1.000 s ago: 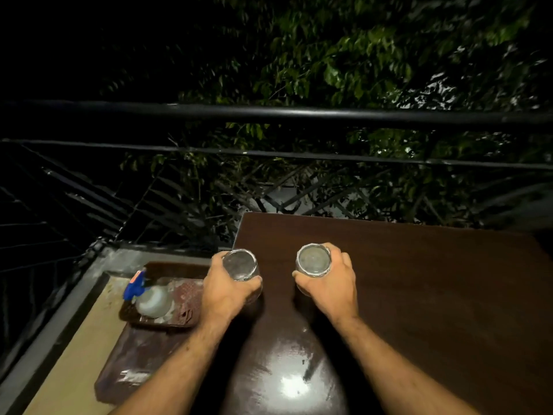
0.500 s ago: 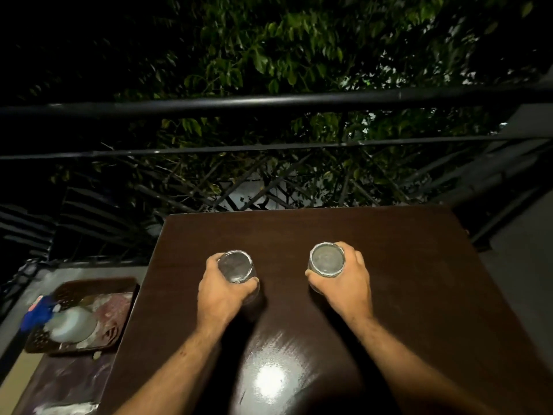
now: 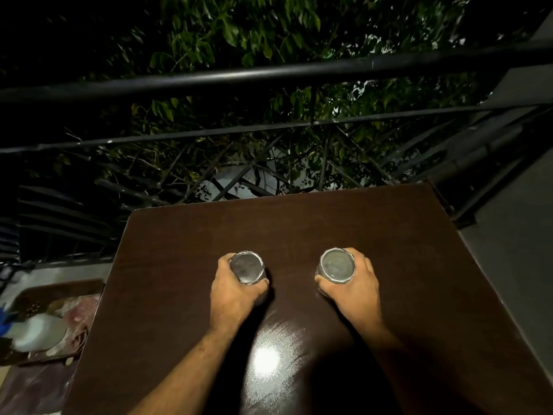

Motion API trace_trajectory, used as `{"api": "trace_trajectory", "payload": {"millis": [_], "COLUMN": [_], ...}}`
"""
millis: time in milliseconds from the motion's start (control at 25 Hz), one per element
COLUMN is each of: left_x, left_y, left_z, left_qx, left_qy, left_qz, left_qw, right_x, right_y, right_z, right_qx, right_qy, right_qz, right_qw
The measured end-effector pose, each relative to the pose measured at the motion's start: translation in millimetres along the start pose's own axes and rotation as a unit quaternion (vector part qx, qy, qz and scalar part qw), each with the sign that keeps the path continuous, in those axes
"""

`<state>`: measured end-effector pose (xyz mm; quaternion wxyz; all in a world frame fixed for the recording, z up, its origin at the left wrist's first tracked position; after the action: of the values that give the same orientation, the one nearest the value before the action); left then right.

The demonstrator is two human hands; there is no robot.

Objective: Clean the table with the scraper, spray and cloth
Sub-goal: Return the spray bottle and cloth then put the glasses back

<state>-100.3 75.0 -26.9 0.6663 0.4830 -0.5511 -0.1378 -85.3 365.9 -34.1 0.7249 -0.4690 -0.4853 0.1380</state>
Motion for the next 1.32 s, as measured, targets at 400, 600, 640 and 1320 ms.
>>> {"api": "trace_trajectory", "payload": {"millis": [400, 600, 640, 1320], "left_x": [-5, -3, -3, 20], "left_y": [-19, -27, -28, -23], "left_z": [4, 2, 2, 3], "left_qx": [0.002, 0.004, 0.002, -0.019], "left_qy": [-0.004, 0.002, 0.003, -0.024], "left_qz": [0.011, 0.015, 0.016, -0.010], "left_qw": [1.000, 1.000, 1.000, 0.999], "right_x": [-27, -28, -27, -2], "right_y": [9, 13, 13, 2], "right_z": [-2, -4, -5, -6], "right_qx": [-0.003, -0.007, -0.007, 0.019], "right_qy": [-0.015, -0.005, -0.008, 0.010], "right_qz": [0.022, 0.032, 0.031, 0.052], "right_qw": [1.000, 0.999, 0.999, 0.998]}}
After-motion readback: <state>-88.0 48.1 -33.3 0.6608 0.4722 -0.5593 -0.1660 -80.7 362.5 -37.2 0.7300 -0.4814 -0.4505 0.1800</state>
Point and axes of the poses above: each hand's wrist, its own z-axis towards the middle knuckle, its own x-axis out of the back of the hand, y = z × x, the point moved 8 cm from there along z, towards the middle knuckle, and after that the axes turned 14 degrees about y, right-handed, at the moved point
